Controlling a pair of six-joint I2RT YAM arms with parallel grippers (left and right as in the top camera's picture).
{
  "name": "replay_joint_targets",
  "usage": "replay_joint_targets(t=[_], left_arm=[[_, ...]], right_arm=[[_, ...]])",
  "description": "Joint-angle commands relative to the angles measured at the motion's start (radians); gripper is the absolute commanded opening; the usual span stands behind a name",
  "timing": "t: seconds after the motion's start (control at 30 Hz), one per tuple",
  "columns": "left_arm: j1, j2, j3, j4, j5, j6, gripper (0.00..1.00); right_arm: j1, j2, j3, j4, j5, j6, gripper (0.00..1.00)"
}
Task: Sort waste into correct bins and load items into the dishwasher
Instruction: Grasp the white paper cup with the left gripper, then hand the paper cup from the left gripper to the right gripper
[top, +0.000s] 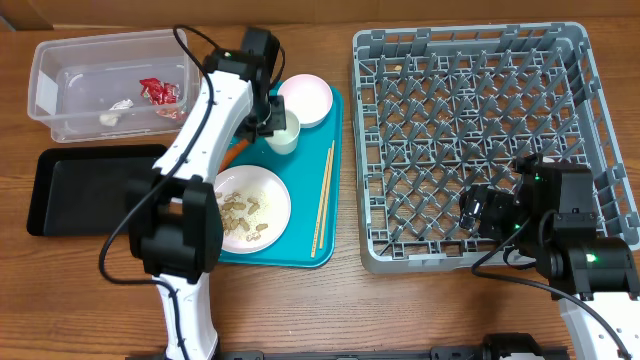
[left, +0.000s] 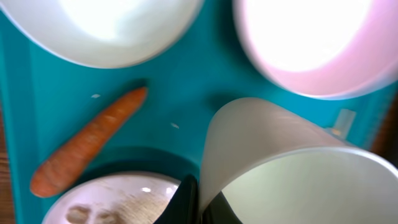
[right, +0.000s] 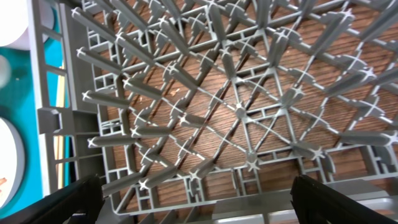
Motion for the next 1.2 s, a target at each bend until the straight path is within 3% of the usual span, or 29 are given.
replay_joint_targets(t=[0.0,0.1,0.17,0.27,0.4,0.6,0.97,1.17], left_arm=[[0.016,-0.129,0.065,-0.007,0.378,0.084,0.04],[0.021,-0.135,0.064,-0.006,0.746,0.139,0.04],[0.016,-0.132,0.063,-0.008,0.967,0.211,0.04],[0.0,-0.132,0.063,-0.006,1.151,0.273,0.04],[-0.015,-0.132,0.063,-0.007,1.204,0.274,0.04],[-0.039,-0.132,0.063,0.0,1.329,0.274,0.04],[-0.092,-0.132,0.063,-0.002,1.329,0.239,0.04],[-0.119,-0.132,0.063,-0.002,1.348,0.227,0.04]], right_arm=[[0.003,-0.002,0.029,0.028,0.058,0.04,1.0],[0.003,-0.002,0.029,0.126,0.016,0.079,1.0],[0.003,-0.002,0.029,0.223,-0.155,0.017,1.0],[0.003,0.013,0.029,0.372,-0.553,-0.139,1.0],[0.003,0.048,0.029,0.534,-0.924,-0.222,1.0],[0.003,0.122,0.029,0.672,-1.12,-0.221,1.0],[0.003,0.148,0.029,0.74,-1.145,-0.221,1.0],[0.003,0.149,0.029,0.746,-1.061,-0.221,1.0]])
